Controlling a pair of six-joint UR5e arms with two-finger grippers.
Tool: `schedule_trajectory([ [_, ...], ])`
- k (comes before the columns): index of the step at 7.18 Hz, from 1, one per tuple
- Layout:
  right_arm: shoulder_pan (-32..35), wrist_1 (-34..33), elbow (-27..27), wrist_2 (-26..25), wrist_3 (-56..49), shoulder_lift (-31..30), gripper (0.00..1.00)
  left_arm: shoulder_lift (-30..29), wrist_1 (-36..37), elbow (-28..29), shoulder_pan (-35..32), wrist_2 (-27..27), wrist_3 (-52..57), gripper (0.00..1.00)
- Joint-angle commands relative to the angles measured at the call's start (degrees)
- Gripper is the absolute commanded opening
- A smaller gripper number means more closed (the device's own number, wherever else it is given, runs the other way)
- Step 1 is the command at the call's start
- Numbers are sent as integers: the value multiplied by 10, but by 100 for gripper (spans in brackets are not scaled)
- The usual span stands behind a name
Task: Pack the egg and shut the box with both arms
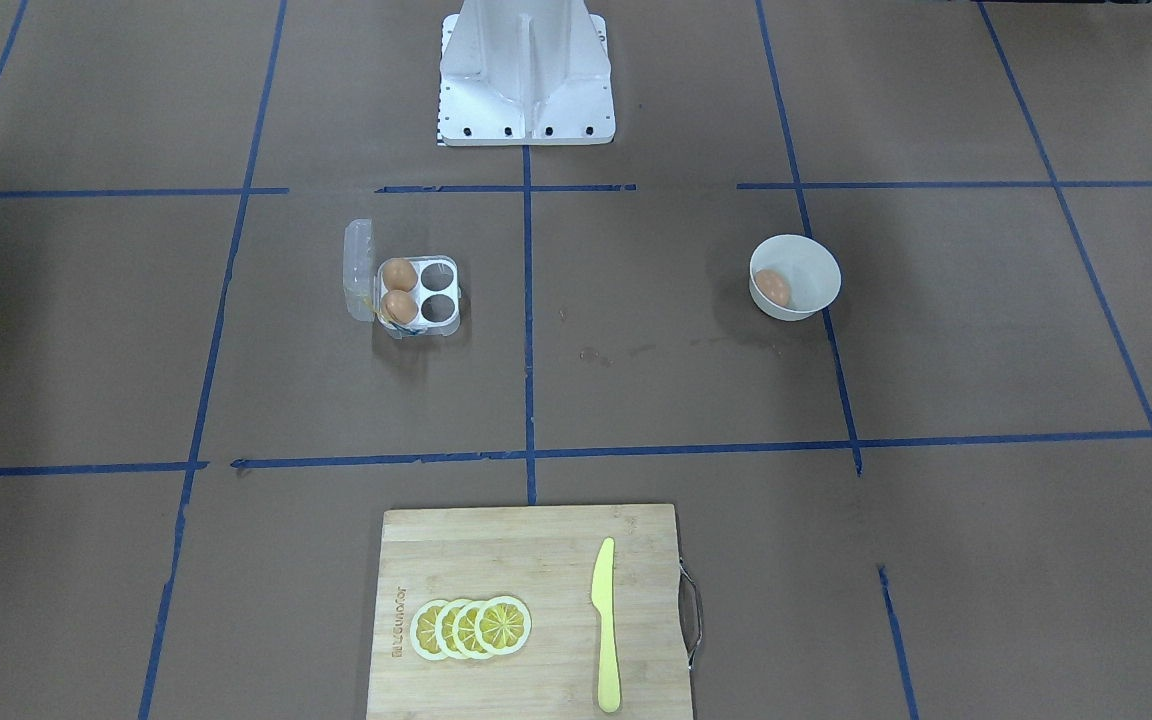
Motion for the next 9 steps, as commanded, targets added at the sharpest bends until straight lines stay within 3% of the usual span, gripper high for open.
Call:
schedule_trajectory([
  [1,-3,0,2,12,1,0,100,4,5,-9,-16,-3,1,100],
  [2,0,-2,6,40,0,-7,100,3,5,-10,-16,4,-3,100],
  [5,0,2,2,34,-2,-22,100,17,-1,-10,-16,1,-5,100],
  [7,-1,7,1,36,-1,-24,100,18,-45,-12,-12,-2,-12,100],
  [9,-1,9,1,38,-1,-26,100,16,-52,-29,17,-3,-133,100],
])
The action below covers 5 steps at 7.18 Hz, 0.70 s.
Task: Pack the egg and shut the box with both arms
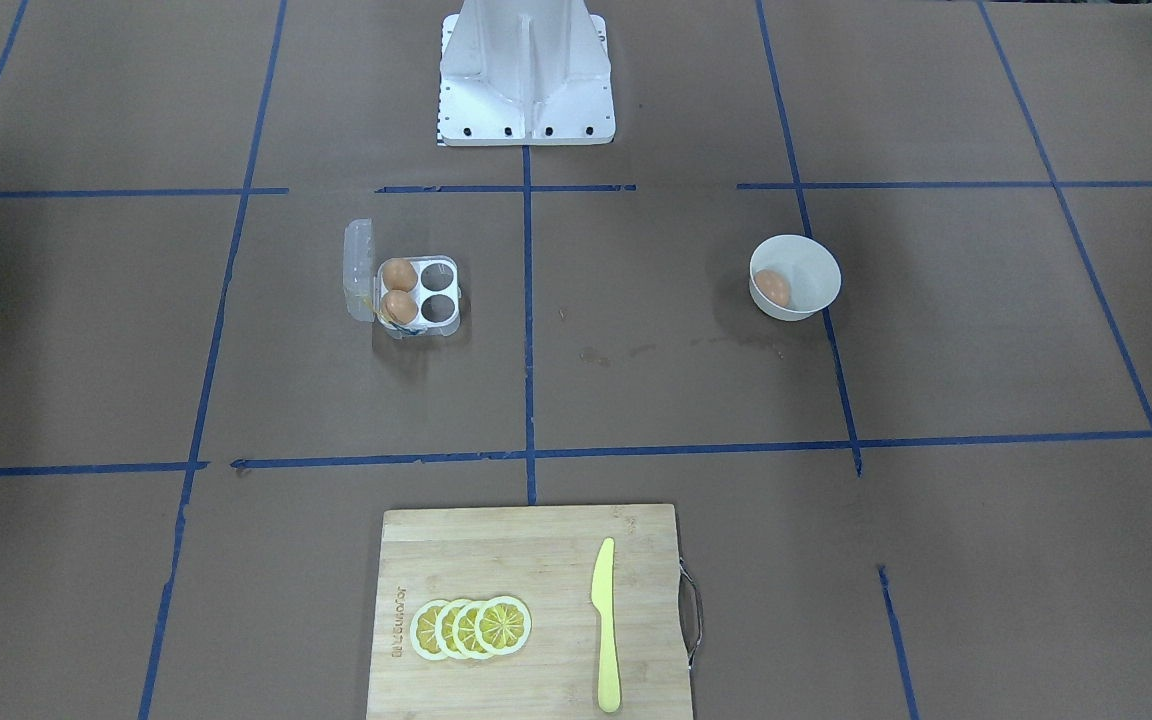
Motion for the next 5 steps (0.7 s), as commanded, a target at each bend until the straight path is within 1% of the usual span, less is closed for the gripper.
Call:
schedule_trajectory([
  [1,-1,1,-4,4,0,0,100,8,-7,-49,52,0,-112,100],
  [3,-3,2,-3,4,0,0,100,8,-7,-76,99,0,-152,100],
  [4,-4,1,-1,4,1,2,100,8,-8,-100,130,0,-207,100],
  [5,-5,2,1,4,1,2,100,7,-8,-109,152,-2,-270,100],
])
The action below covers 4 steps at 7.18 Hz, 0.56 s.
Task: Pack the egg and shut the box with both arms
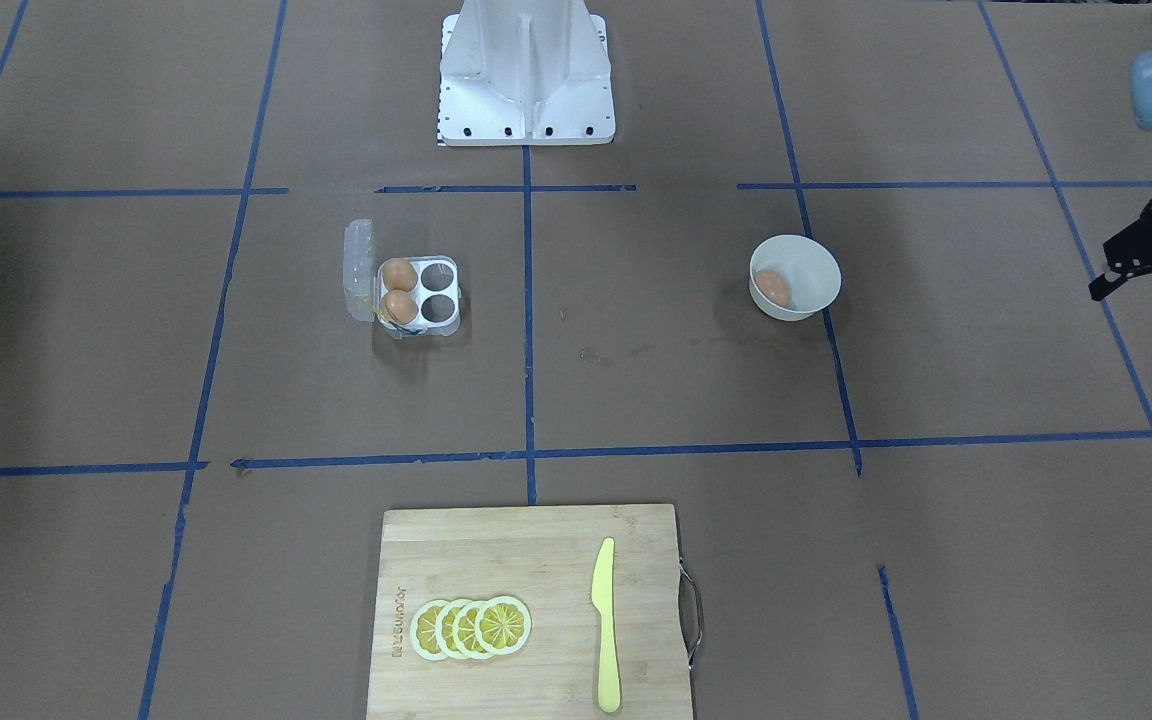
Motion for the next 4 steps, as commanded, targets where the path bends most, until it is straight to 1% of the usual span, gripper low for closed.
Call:
schedule_trajectory([
  [1,-2,0,2,0,0,1,100,-1,-4,-35,77,3,-132,100],
  [3,-2,0,5,4,0,1,100,0,-83,-34,143,0,-280,100],
  [4,-2,0,4,4,-1,1,100,-4,-99,-37,195,6,-356,100],
])
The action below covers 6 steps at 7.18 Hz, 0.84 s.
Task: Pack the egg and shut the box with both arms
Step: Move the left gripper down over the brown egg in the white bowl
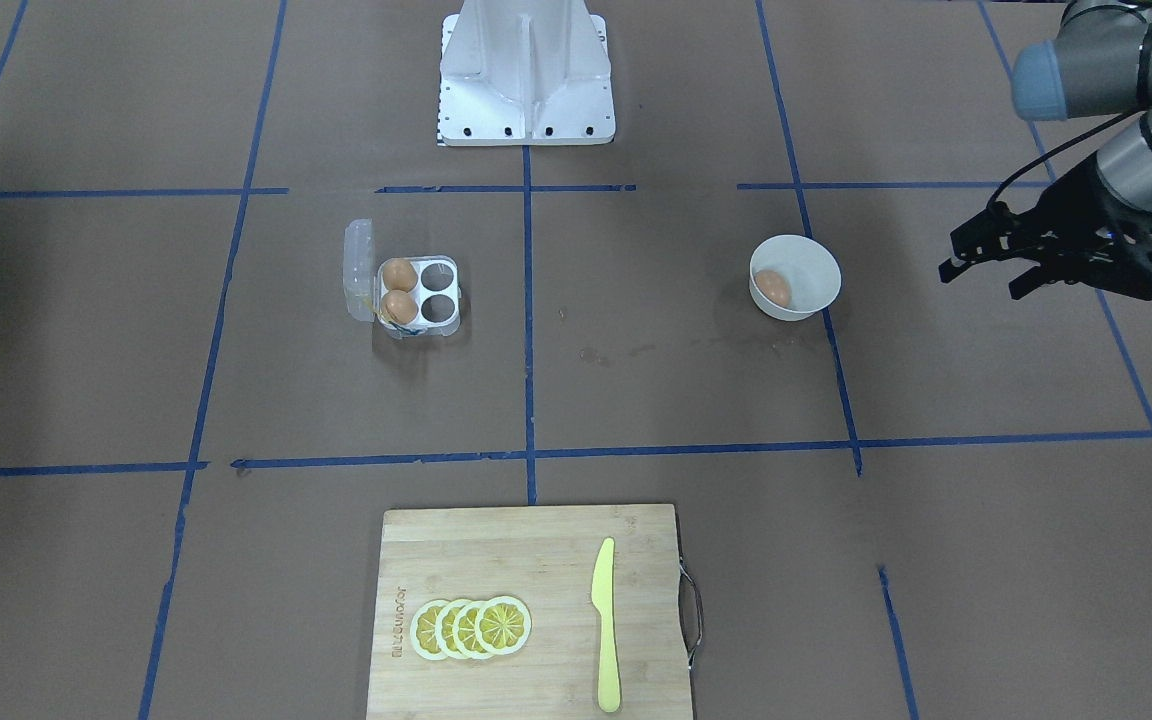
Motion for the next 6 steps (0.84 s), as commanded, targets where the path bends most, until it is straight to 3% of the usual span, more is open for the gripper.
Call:
schedule_trajectory([
  [1,0,-1,-1,1,-1,0,100,-11,-52,-1,99,37,-150,100],
  [5,-9,0,-5,2,-2,-1,100,-37,-52,13,157,58,-227,82],
  [6,-11,0,-6,1,-2,-1,100,-37,-53,17,168,60,-226,82],
])
